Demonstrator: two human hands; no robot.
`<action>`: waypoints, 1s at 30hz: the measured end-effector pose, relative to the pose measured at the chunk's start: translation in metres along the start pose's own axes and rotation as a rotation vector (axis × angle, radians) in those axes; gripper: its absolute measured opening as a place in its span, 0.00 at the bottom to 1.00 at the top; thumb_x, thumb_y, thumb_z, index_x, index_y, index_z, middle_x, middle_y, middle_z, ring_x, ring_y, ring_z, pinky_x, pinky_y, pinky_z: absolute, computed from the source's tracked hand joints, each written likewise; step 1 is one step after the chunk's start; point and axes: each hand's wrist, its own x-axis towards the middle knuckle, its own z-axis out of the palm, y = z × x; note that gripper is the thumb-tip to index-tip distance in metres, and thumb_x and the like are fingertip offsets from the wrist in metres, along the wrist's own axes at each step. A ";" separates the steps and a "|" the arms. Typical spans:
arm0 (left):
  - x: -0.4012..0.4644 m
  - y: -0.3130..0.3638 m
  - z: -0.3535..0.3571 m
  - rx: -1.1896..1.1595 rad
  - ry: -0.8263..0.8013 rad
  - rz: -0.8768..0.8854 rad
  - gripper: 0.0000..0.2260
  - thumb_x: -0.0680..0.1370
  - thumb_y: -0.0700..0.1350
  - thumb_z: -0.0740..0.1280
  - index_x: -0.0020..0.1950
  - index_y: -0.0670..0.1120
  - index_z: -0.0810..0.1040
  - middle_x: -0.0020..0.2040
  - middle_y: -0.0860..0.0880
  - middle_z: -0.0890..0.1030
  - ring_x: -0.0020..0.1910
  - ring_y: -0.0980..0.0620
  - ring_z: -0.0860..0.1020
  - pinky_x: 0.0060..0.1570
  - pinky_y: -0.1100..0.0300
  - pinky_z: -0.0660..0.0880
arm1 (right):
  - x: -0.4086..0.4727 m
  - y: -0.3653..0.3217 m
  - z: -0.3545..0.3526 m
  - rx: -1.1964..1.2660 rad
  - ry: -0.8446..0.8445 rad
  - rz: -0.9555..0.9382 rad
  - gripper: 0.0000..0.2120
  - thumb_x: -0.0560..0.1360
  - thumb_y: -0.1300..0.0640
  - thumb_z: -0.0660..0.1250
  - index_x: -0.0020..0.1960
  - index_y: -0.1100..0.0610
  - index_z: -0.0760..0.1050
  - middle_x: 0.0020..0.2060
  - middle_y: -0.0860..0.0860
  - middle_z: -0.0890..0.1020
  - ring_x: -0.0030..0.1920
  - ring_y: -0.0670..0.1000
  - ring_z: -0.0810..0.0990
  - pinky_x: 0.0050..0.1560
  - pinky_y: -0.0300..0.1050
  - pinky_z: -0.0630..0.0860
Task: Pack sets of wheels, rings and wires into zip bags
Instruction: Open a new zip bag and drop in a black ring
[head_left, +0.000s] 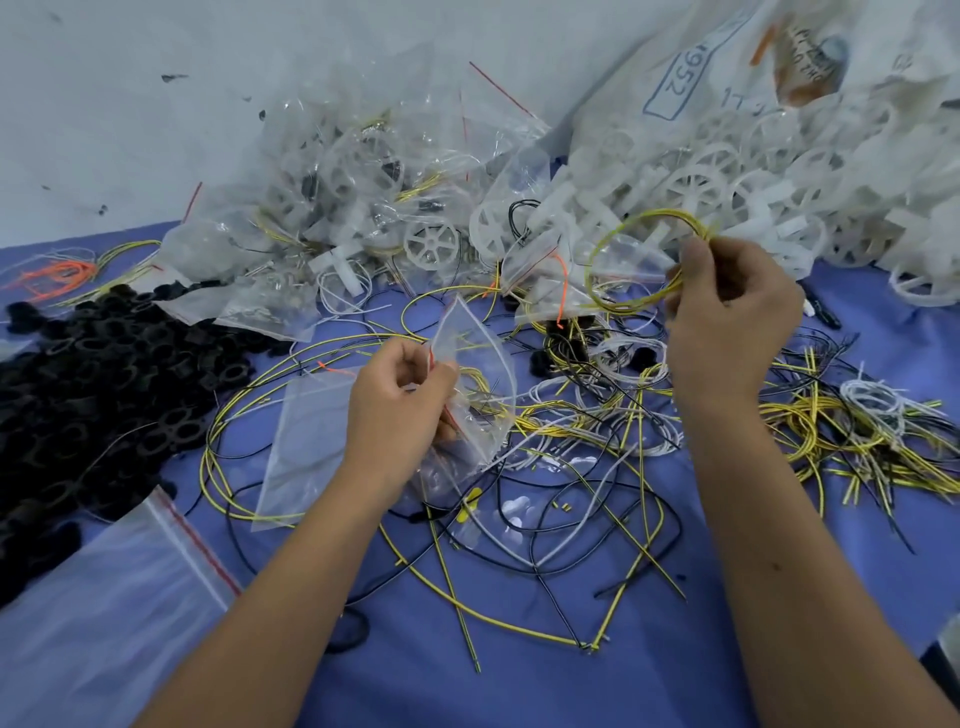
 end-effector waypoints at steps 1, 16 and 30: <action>-0.001 0.001 0.000 0.027 0.039 0.040 0.08 0.78 0.42 0.71 0.44 0.45 0.73 0.37 0.45 0.77 0.26 0.48 0.75 0.26 0.56 0.74 | -0.002 -0.003 0.003 0.112 -0.038 0.043 0.12 0.81 0.54 0.68 0.47 0.64 0.81 0.34 0.54 0.82 0.29 0.54 0.78 0.30 0.47 0.74; -0.007 0.016 0.002 0.124 0.198 0.195 0.08 0.78 0.44 0.72 0.43 0.50 0.75 0.39 0.52 0.80 0.34 0.42 0.81 0.35 0.47 0.79 | -0.046 -0.015 0.033 0.196 -0.597 0.109 0.04 0.77 0.64 0.73 0.46 0.64 0.79 0.31 0.58 0.82 0.22 0.54 0.76 0.22 0.42 0.73; -0.016 0.027 0.016 0.203 0.142 0.347 0.07 0.75 0.39 0.72 0.43 0.48 0.75 0.37 0.53 0.79 0.31 0.52 0.77 0.35 0.53 0.77 | -0.086 -0.022 0.054 0.231 -0.345 0.235 0.06 0.79 0.61 0.70 0.45 0.61 0.75 0.29 0.54 0.82 0.24 0.54 0.81 0.25 0.49 0.79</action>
